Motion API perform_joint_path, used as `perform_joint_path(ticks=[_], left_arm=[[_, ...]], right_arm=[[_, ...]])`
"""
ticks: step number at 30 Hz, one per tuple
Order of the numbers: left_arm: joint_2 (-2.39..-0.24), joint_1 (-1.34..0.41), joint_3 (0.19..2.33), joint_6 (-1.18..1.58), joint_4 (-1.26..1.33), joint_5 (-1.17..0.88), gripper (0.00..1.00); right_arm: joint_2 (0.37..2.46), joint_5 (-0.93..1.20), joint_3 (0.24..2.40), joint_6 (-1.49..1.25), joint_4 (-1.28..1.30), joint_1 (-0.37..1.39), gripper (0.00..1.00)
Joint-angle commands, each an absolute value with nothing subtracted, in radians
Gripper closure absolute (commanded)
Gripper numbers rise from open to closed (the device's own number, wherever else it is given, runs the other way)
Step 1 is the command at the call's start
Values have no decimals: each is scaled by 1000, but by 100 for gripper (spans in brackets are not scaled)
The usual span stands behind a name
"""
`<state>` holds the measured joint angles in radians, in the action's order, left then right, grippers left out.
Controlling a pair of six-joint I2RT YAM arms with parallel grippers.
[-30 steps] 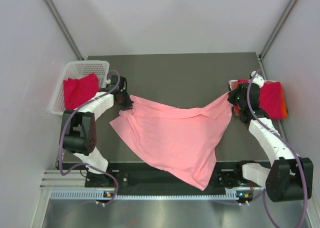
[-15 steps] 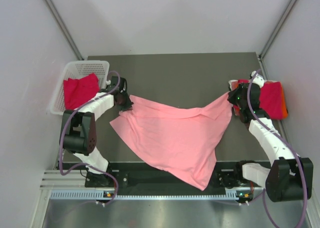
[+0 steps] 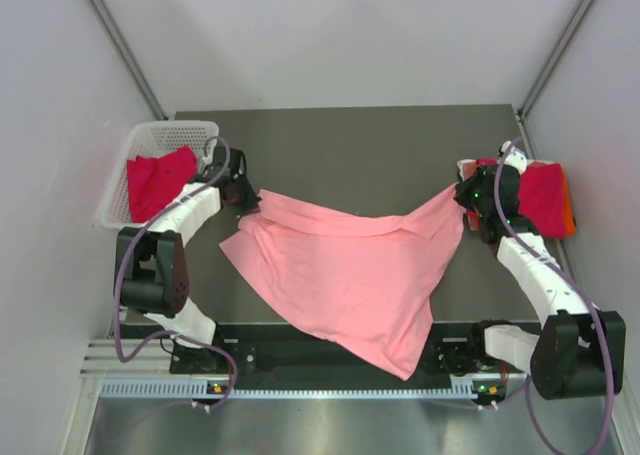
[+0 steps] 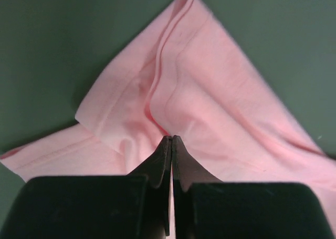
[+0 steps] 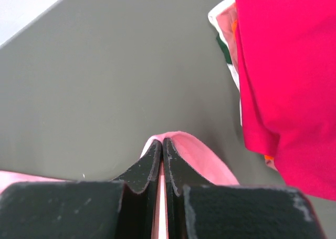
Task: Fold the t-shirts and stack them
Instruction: Flatten the tshirt out
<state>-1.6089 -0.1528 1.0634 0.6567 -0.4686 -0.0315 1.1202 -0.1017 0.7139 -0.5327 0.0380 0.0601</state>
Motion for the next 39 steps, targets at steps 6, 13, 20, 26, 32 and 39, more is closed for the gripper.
perform_joint_path(ticks=[6, 13, 20, 26, 32, 39], left_arm=[[-1608, -63, 1443, 698, -574, -121, 100], [-1513, 32, 1741, 745, -655, -205, 100], [-1157, 84, 1738, 773, -686, -166, 100], [-884, 84, 1704, 795, -696, -149, 100], [-795, 84, 1808, 801, -759, -107, 100], [-883, 83, 1798, 831, -784, -86, 100]], right_arm=[[1203, -5, 1064, -512, 205, 41, 100], [1114, 167, 1440, -466, 365, 41, 100], [829, 356, 1516, -440, 409, 41, 100], [597, 377, 1560, -454, 501, 43, 100], [529, 339, 1733, -442, 647, 41, 100], [629, 255, 1815, -429, 661, 41, 100]])
